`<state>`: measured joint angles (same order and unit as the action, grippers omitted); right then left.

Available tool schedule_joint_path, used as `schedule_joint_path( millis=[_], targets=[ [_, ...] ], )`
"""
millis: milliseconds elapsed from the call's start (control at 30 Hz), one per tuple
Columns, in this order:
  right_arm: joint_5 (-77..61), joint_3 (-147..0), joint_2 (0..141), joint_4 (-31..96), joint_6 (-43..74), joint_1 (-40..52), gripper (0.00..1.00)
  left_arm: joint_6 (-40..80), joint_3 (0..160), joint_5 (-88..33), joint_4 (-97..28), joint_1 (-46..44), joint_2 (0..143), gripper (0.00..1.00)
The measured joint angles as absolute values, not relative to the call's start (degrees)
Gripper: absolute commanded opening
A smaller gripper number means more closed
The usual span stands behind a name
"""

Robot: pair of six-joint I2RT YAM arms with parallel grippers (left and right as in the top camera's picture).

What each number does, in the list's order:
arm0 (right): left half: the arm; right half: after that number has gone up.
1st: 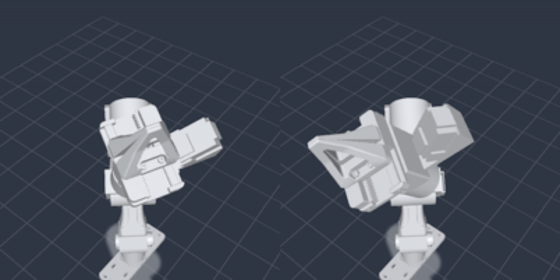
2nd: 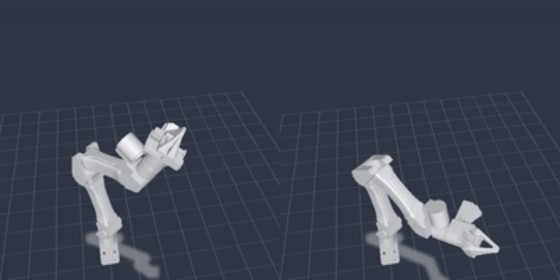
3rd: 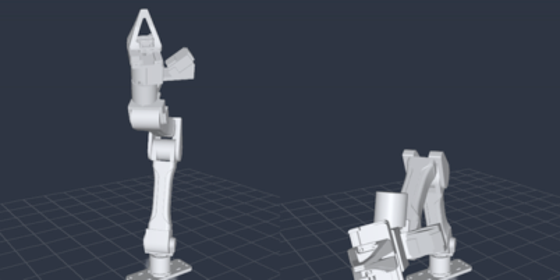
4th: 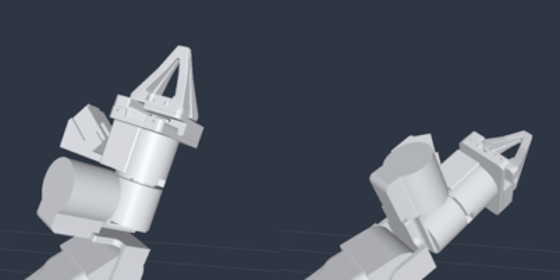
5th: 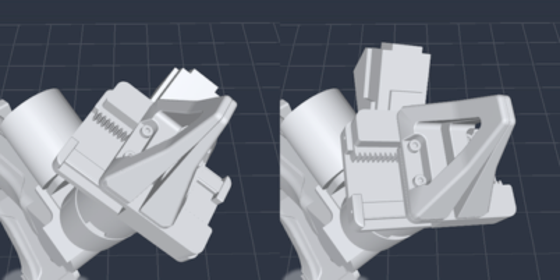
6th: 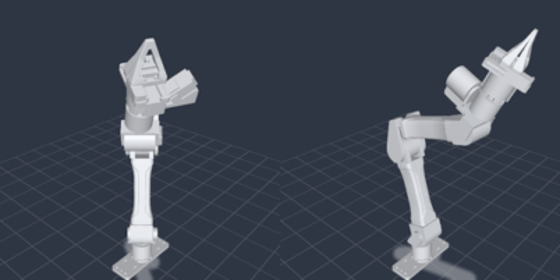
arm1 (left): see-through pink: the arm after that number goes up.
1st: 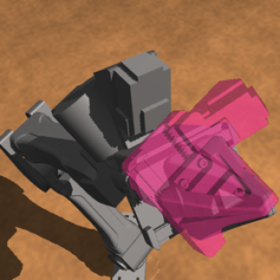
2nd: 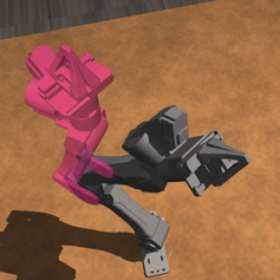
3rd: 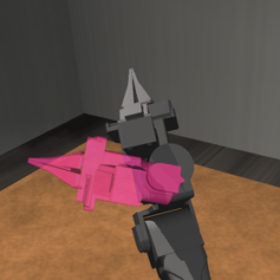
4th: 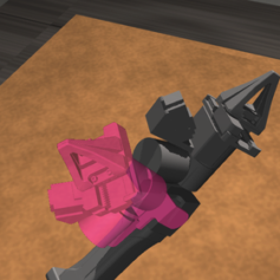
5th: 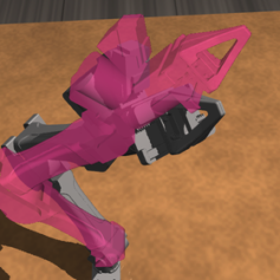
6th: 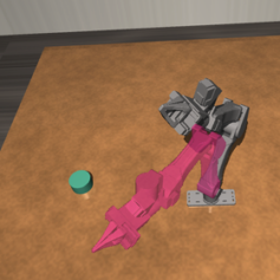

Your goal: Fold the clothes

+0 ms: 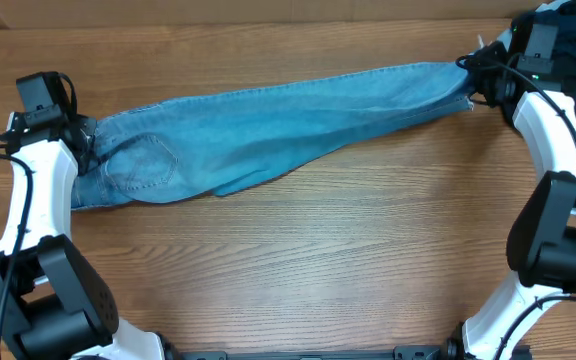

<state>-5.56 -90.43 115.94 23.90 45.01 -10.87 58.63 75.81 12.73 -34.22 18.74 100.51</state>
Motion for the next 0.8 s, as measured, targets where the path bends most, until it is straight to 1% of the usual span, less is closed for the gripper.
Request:
schedule_joint_path(
  millis=[367,667,700,733,767,800],
  targets=[
    [-6.9,-90.43,119.44,19.38,48.77,-10.87,0.04,60.14,75.83,15.29,-35.83,18.35,101.1,0.04],
    [-7.22,-90.43,119.77,19.94,54.26,-10.85,0.04,62.5,75.85,17.43,-35.99,18.35,101.3,0.04],
    [-7.22,-90.43,119.77,19.38,54.5,-10.83,0.04,62.72,75.85,17.61,-35.97,18.35,101.3,0.06],
    [-7.22,-90.43,119.81,18.33,54.78,-10.83,0.04,62.92,75.85,17.82,-35.92,18.35,101.3,0.15],
    [-7.25,-90.43,119.83,17.45,55.02,-10.83,0.09,63.07,75.85,17.98,-35.79,18.35,101.32,0.33],
    [-7.22,-90.43,119.85,16.27,55.29,-10.81,0.23,63.09,75.85,18.24,-35.51,18.35,101.41,0.45]
  ],
)
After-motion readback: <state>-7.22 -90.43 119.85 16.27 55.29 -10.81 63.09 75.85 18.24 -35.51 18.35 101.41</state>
